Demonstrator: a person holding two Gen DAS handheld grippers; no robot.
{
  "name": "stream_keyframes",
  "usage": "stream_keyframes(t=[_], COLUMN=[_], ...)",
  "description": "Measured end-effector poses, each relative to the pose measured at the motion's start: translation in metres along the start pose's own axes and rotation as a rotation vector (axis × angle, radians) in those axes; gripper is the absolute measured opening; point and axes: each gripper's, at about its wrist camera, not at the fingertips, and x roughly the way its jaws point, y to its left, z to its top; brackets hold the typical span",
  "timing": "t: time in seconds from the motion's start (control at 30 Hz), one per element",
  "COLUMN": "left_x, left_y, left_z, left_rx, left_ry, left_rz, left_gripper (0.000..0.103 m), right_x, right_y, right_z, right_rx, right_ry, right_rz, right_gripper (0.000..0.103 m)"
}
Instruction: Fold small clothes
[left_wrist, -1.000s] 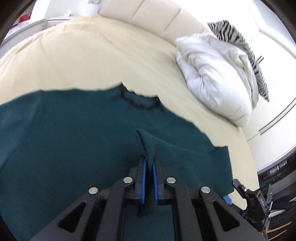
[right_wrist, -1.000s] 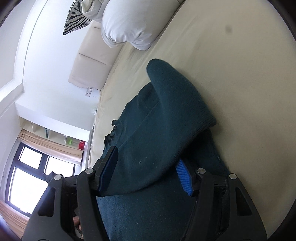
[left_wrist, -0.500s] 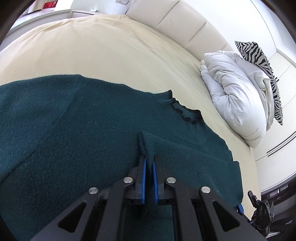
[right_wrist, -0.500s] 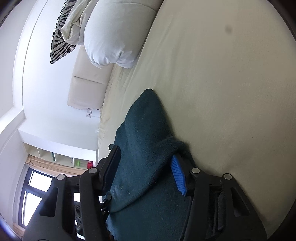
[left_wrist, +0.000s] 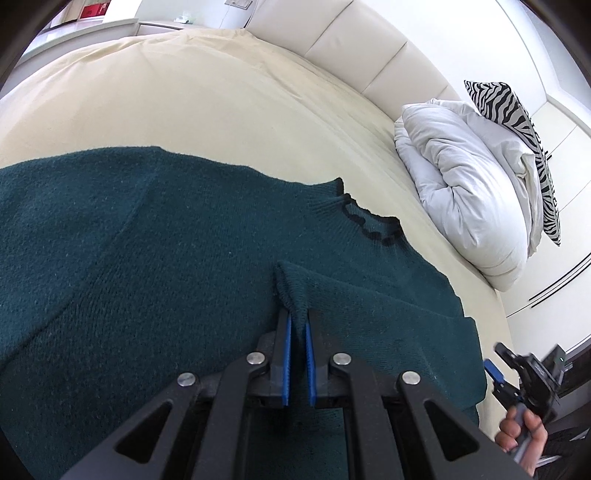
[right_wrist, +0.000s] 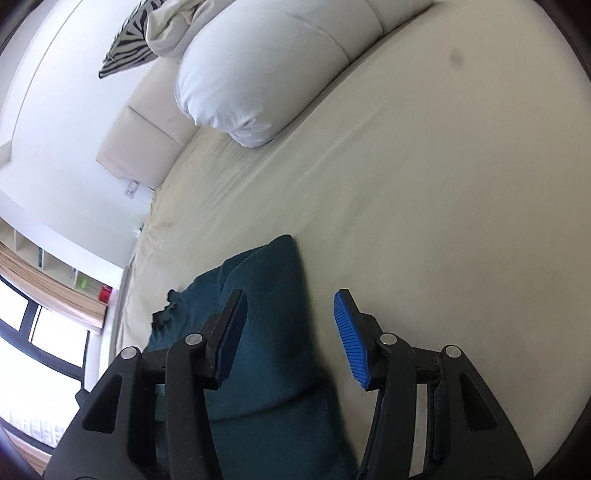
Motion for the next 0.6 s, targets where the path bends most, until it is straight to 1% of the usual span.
stream_keyframes(t=[0.07, 0.17, 0.2, 0.23, 0.27, 0.3, 0.37, 0.43, 0.5, 0.53, 0.57, 0.6], left_x=[-0.003, -0.005, -0.005, -0.005, -0.006, -0.007, -0.009, -0.008, -0.003, 0.0, 0.001, 0.003], left_y=[0.0, -0.001, -0.001, 0.0, 0.0, 0.0, -0.003, -0.006, -0.003, 0.0, 0.001, 0.002], left_z=[0.0, -0.001, -0.001, -0.001, -0.001, -0.001, -0.001, -0.002, -0.003, -0.003, -0.003, -0.003], left_rx=[0.0, 0.016, 0.021, 0.018, 0.015, 0.013, 0.023, 0.038, 0.03, 0.025, 0.026, 0.03], left_ry=[-0.011, -0.033, -0.036, -0.041, -0.046, -0.051, -0.067, -0.079, -0.065, -0.058, -0.053, -0.047], left_rz=[-0.004, 0.008, 0.012, 0.01, 0.01, 0.01, 0.015, 0.034, 0.036, 0.035, 0.033, 0.033], left_gripper=[0.008, 0.008, 0.008, 0.008, 0.008, 0.008, 0.008, 0.008, 0.008, 0.008, 0.008, 0.008], right_x=[0.023, 0.056, 0.063, 0.07, 0.073, 0.073, 0.068, 0.056, 0.053, 0.058, 0.071, 0.074], right_y=[0.007, 0.023, 0.028, 0.033, 0.036, 0.035, 0.035, 0.048, 0.049, 0.041, 0.027, 0.02], right_z=[0.008, 0.012, 0.011, 0.009, 0.008, 0.009, 0.011, 0.008, 0.007, 0.008, 0.009, 0.01], right_rx=[-0.04, -0.124, -0.156, -0.199, -0.234, -0.229, -0.219, -0.277, -0.284, -0.263, -0.219, -0.211], right_ry=[0.036, 0.089, 0.098, 0.103, 0.091, 0.084, 0.068, 0.019, -0.008, 0.016, 0.063, 0.059], right_rz=[-0.007, -0.039, -0.058, -0.103, -0.153, -0.159, -0.168, -0.183, -0.18, -0.194, -0.203, -0.179], right_gripper=[0.048, 0.044, 0.032, 0.028, 0.014, 0.008, 0.006, 0.006, 0.006, 0.006, 0.005, 0.004])
